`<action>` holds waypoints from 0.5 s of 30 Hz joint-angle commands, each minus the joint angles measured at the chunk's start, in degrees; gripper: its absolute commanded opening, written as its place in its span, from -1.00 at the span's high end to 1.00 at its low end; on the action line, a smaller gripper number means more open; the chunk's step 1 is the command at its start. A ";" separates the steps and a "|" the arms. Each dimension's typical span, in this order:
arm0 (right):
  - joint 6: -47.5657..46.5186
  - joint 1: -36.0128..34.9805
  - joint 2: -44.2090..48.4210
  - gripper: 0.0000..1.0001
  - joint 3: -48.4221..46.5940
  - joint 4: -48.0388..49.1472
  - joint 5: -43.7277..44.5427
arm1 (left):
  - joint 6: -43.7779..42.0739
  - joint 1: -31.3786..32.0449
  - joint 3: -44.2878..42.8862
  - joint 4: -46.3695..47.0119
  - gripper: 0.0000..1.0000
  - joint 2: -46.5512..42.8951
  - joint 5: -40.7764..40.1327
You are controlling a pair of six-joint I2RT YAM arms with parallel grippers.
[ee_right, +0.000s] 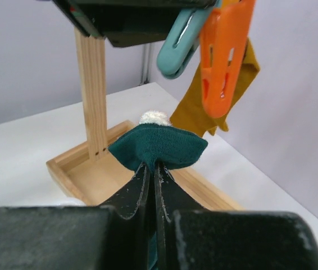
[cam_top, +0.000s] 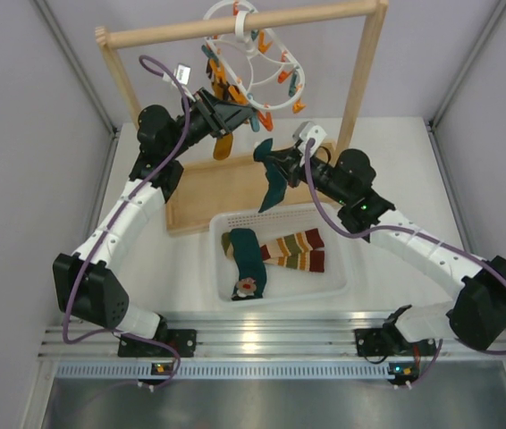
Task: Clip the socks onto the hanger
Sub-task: Pick up the sock from the bin, then clamp the sock onto the hanger.
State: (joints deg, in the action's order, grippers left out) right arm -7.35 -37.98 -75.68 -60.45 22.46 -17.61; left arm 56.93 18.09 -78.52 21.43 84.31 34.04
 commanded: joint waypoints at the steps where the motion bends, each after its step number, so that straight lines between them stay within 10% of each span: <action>1: 1.65 0.54 0.36 1.00 -2.22 9.44 4.15 | 1.08 -0.95 0.04 4.23 1.00 0.59 -1.70; 15: 5.76 0.53 -0.26 1.00 -1.16 12.18 6.52 | 1.87 -0.95 0.21 4.32 1.00 0.94 -1.43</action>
State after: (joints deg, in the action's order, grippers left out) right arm -5.82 -37.95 -75.88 -59.16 33.06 -13.21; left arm 57.34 18.06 -78.52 22.76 84.93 34.72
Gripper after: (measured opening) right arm 0.011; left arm 0.328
